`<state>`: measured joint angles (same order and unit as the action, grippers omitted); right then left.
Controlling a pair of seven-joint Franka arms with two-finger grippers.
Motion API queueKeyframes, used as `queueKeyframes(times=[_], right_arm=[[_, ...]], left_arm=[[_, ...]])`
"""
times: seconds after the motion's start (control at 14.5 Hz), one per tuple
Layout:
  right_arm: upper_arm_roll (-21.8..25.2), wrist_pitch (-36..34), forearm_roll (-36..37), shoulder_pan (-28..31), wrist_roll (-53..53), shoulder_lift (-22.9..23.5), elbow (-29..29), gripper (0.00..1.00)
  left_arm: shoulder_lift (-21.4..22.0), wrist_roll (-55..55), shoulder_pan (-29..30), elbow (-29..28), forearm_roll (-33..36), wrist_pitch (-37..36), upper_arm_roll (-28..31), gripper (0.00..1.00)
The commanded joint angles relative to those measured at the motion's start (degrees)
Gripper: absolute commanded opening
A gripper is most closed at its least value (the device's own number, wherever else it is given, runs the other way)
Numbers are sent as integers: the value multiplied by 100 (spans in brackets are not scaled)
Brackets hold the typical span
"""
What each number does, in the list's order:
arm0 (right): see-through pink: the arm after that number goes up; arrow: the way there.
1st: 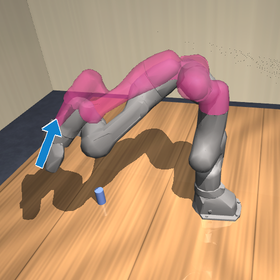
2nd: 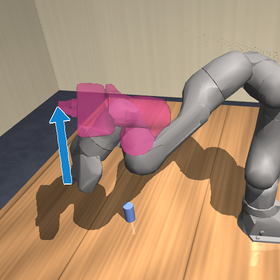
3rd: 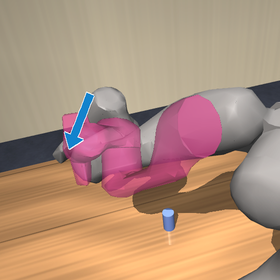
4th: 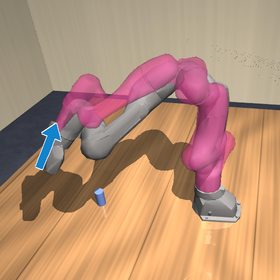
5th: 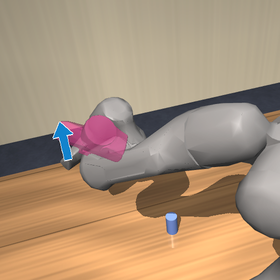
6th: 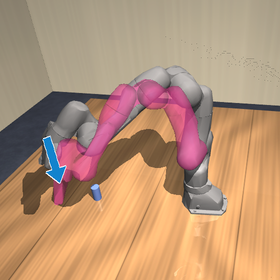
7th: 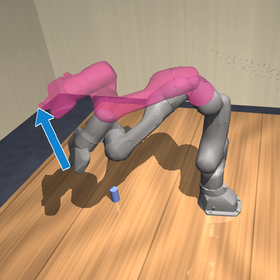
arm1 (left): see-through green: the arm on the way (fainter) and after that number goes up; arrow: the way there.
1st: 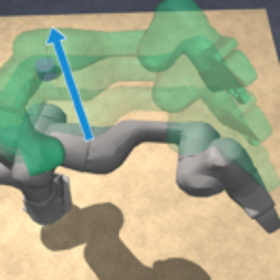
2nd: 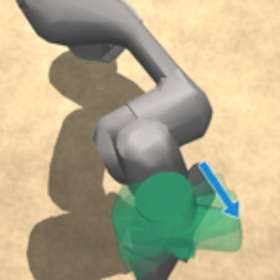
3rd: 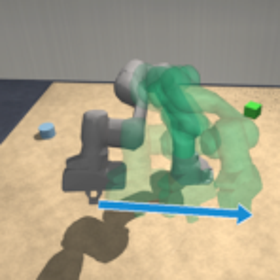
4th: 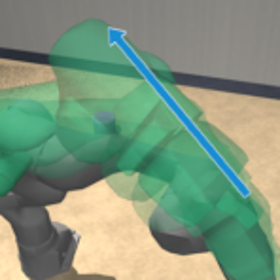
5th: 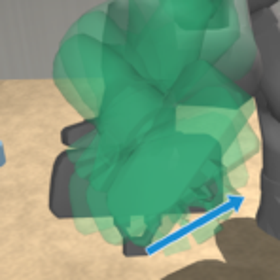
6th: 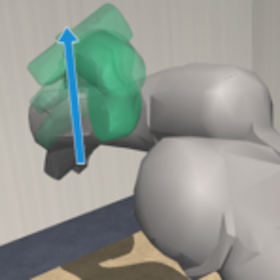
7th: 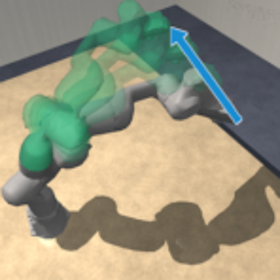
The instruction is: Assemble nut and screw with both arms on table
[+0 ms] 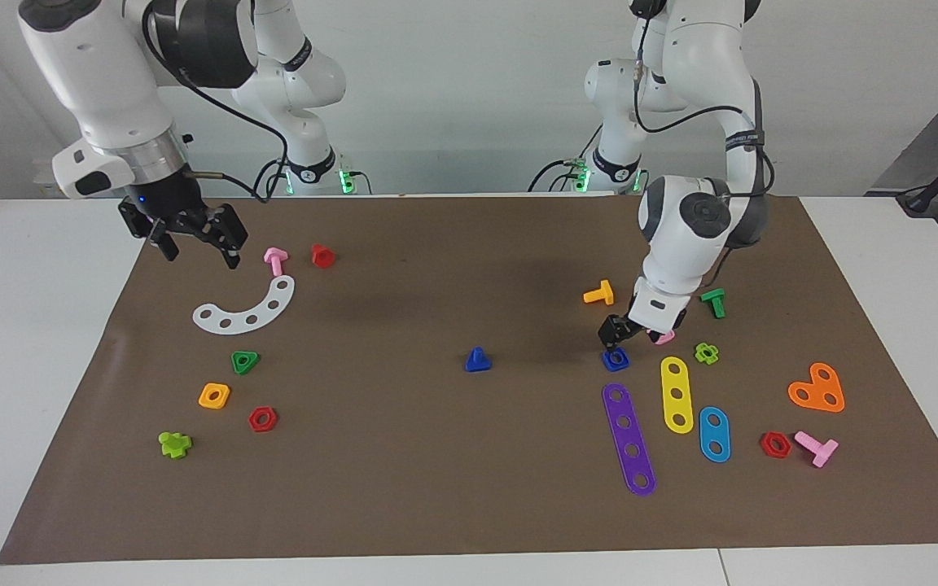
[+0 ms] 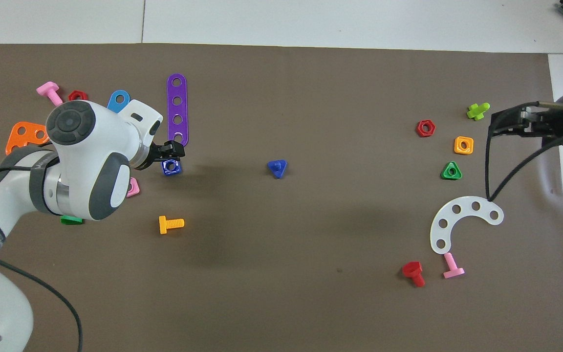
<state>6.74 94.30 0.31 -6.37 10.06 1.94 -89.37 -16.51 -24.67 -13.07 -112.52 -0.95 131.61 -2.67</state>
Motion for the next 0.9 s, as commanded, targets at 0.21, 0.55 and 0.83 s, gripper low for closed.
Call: queueKeyframes(times=[0.21, 0.55, 0.83], right_arm=[[-58, -281, -101, 215, -321, -211, -97, 100], [-67, -359, -93, 215, -408, -335, -292, 100], [-111, -658, -5, 162, -417, -273, -116, 100]], left_arm=[[-150, -46, -143, -182, -54, 346, 92, 91], [-159, -55, -144, -323, -54, 479, 92, 75], [-151, -55, -161, -341, -54, 418, 100, 61]])
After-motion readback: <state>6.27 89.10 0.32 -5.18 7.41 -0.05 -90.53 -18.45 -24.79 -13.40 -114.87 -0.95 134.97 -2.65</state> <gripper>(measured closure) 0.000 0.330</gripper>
